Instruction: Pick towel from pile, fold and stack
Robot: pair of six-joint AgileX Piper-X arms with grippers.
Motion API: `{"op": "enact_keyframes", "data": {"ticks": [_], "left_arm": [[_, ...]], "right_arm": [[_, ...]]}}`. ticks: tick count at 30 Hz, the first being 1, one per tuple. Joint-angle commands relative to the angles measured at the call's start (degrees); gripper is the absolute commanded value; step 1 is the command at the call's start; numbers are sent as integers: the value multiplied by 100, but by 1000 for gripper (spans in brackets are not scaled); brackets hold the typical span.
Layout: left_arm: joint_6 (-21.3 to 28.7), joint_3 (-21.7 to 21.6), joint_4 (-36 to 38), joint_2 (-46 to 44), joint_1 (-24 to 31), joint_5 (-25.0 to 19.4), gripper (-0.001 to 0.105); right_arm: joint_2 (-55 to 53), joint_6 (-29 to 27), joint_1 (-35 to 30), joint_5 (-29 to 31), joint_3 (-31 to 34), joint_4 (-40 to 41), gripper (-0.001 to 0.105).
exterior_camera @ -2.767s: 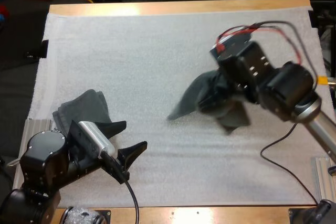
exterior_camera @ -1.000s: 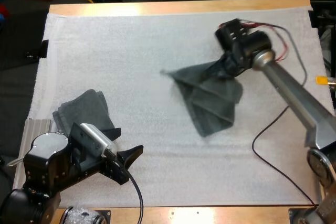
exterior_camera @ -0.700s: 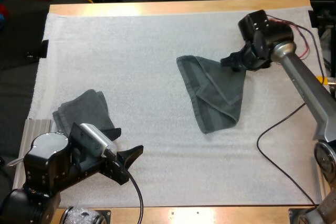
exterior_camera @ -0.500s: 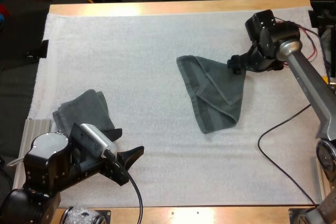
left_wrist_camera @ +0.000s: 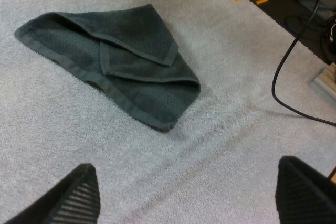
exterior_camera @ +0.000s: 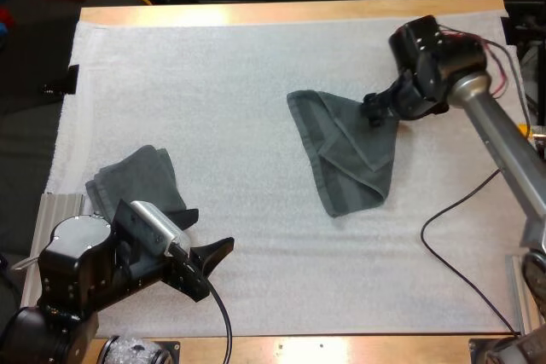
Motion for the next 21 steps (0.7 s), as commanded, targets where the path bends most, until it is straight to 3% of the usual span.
{"op": "enact_keyframes", "data": {"ticks": [1,12,21], "left_arm": [[-42,-38,23,-2,-29,42,68],[-42,-38,23,-2,-29,42,68],[-42,-38,23,-2,-29,42,68]], "right_arm": [[-72,-123,101,-48,-50,74,80],[-72,-797,1063,-16,-50,-82,80],[62,-975,1271,114,-50,-155,80]]}}
